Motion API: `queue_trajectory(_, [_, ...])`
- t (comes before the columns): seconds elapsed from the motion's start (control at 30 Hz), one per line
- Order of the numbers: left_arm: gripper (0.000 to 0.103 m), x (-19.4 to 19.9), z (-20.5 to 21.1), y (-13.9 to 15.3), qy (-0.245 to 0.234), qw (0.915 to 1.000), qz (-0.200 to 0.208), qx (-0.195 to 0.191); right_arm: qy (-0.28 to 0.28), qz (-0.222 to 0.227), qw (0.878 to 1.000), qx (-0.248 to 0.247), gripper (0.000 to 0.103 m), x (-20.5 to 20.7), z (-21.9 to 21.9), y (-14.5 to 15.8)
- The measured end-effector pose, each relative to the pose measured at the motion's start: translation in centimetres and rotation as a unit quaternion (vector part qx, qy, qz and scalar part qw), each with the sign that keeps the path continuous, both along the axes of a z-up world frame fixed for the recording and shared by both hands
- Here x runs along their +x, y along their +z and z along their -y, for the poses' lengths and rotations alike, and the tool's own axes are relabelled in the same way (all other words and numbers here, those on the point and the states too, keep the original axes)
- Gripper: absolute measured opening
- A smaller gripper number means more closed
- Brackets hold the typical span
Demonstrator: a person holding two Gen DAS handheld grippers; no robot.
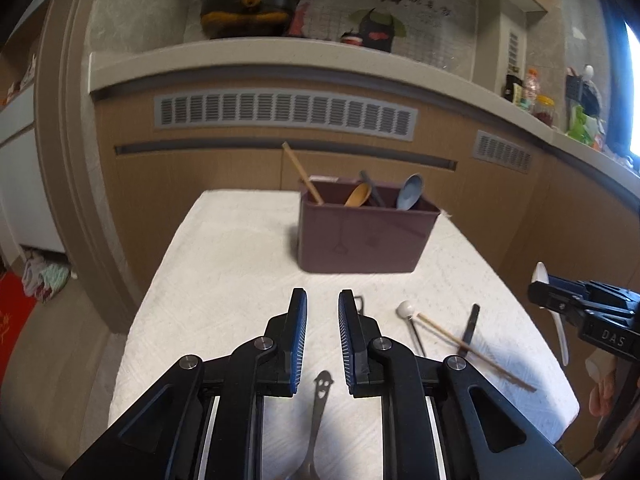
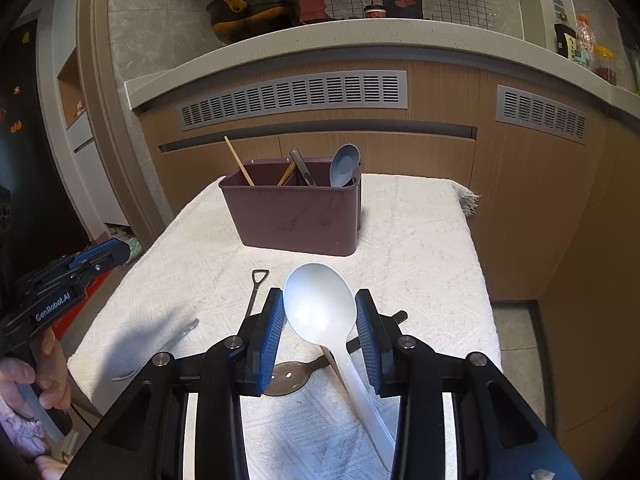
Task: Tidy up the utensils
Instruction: 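Grasp the metal spoon with the left tool while the right tool holds the white spoon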
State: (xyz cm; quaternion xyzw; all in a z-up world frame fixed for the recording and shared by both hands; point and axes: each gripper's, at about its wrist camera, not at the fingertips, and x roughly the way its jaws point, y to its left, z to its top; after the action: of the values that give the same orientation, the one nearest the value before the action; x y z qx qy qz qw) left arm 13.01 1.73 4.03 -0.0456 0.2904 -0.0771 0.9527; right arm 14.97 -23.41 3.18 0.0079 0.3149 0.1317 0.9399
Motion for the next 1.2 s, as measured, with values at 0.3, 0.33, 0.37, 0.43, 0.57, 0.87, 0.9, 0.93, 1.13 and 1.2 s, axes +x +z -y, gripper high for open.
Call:
queue_trajectory(0.3, [0.047,-5.0,-1.5,-5.0,-0.079,0.9956,-0.044,0.023,-0.002,-0.022,1.000,-0.001,0.034,0.3,0.2,-1.1])
queue_trajectory(0.33, [0.055,-5.9,-1.5,-5.8,-0.080,0.9950,-0.046,0.036,-0.001,-0.023,1.000,-0.001,0.034,0.3,0.2,-1.1])
queue_trajectory(0.37, [0.056,-6.5,-1.5,-6.3,-0.079,0.9946,-0.048,0.047,0.000,-0.024,1.000,-0.001,0.034,0.2,0.1,-1.2])
queue_trajectory(0.43, [0.056,-7.5,-1.3,-7.7,-0.072,0.9932,-0.061,0.069,0.002,-0.027,1.000,-0.002,0.034,0.1,-0.1,-1.3])
queue_trajectory(0.57, [0.056,-7.3,-0.8,-9.6,-0.072,0.9912,-0.085,0.072,0.009,-0.028,1.000,-0.007,0.034,-0.2,-0.8,-1.5])
queue_trajectory(0.87, [0.029,-6.6,-0.5,-9.7,-0.064,0.9917,-0.076,0.081,0.001,-0.018,1.000,-0.021,0.034,-1.0,-0.9,-1.3])
queue_trajectory(0.9, [0.029,-6.6,-0.5,-9.2,-0.063,0.9923,-0.067,0.083,-0.001,-0.017,1.000,-0.020,0.034,-1.0,-0.8,-1.2])
queue_trajectory(0.93, [0.029,-6.6,-0.6,-8.6,-0.062,0.9934,-0.057,0.078,-0.003,-0.016,1.000,-0.019,0.034,-1.1,-0.7,-1.2])
queue_trajectory(1.13, [0.028,-5.3,-0.9,-3.9,-0.053,0.9973,0.007,0.050,-0.006,-0.004,1.000,-0.012,0.034,-1.4,-0.5,-0.6])
queue_trajectory(1.2, [0.028,-4.4,-0.7,-2.9,-0.053,0.9975,0.017,0.044,-0.004,-0.001,1.000,-0.011,0.034,-1.4,-0.6,-0.5])
